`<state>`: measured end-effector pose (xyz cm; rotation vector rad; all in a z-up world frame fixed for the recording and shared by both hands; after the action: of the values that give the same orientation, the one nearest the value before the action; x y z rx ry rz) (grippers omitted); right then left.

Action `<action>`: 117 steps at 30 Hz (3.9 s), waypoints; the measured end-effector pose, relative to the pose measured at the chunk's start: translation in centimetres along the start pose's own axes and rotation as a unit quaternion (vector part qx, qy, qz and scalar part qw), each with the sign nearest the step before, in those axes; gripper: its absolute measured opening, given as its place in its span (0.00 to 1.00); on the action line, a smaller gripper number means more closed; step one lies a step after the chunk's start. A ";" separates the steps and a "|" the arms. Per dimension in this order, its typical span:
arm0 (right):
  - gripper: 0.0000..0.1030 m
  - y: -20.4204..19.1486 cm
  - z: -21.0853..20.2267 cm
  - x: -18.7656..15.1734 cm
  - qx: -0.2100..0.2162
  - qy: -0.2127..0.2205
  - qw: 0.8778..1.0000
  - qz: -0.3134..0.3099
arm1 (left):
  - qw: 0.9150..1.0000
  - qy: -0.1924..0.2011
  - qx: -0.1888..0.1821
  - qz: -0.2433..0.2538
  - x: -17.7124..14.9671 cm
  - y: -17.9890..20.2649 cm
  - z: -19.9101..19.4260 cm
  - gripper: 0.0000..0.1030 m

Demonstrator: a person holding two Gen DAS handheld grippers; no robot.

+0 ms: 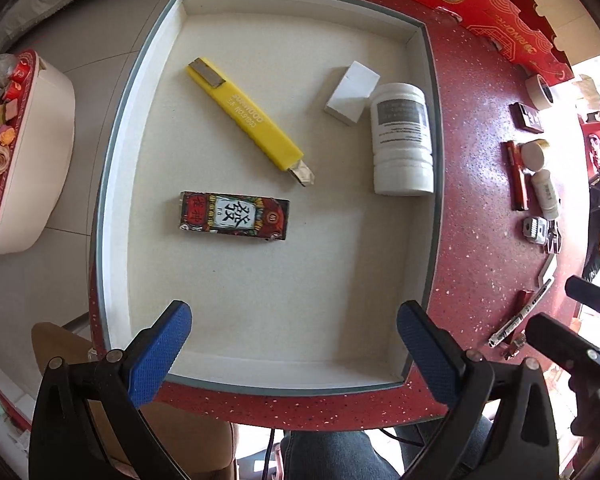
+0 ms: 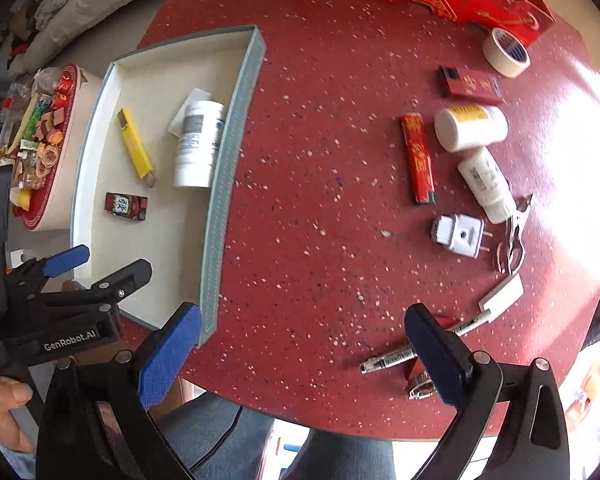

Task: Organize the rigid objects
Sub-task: 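Move both grippers back over the remaining items on the table, then move left gripper to the red lighter while right gripper closes on the white plug, then close left gripper on the red lighter while right gripper holds the white plug, then carry the red lighter in left gripper and white plug in right gripper over the tray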

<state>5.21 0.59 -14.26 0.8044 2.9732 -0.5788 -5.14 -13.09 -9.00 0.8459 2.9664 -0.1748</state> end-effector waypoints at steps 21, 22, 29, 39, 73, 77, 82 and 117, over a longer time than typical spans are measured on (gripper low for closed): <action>0.99 16.5 -2.5 -9.4 -0.015 0.034 0.981 0.192 | 0.993 0.028 0.046 0.102 8.8 24.1 2.4 1.00; 0.99 17.1 -2.7 -9.7 -0.017 0.034 0.981 0.191 | 0.993 0.025 0.056 0.103 9.1 24.6 3.1 1.00; 0.99 20.6 -4.0 -7.8 -0.017 0.045 0.982 0.184 | 0.992 0.034 0.069 0.104 10.0 26.6 5.2 1.00; 0.99 16.6 -4.1 0.9 0.010 0.080 0.995 0.059 | 0.995 0.029 0.058 0.078 12.2 24.1 6.2 1.00; 0.38 12.5 -2.0 1.6 -0.077 0.012 0.968 -0.240 | 0.983 0.055 0.052 0.167 10.2 28.3 6.9 1.00; 0.38 14.5 -4.7 1.2 -0.048 0.043 0.982 -0.178 | 0.984 0.055 0.047 0.162 9.9 28.0 6.3 0.85; 0.38 15.2 -7.8 -0.5 -0.028 0.081 0.989 -0.117 | 0.981 0.059 0.020 0.184 9.1 27.4 4.6 0.19; 0.38 8.1 -6.5 -6.4 -0.024 0.075 0.997 -0.012 | 0.959 0.097 -0.077 0.256 -2.4 18.5 -2.4 0.20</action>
<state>15.30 6.31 -10.37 0.8463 3.1229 -0.4638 6.67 1.56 -8.20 1.6420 2.7491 0.1689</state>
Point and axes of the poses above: each gripper's, at about its wrist camera, not at the fingertips, and z roughly the way its jaws point, y to its right, x to its top, the point moved 1 cm from there along z, roughly the way its jaws point, and after that the axes turned 11 degrees about x, right-handed, at the moved point
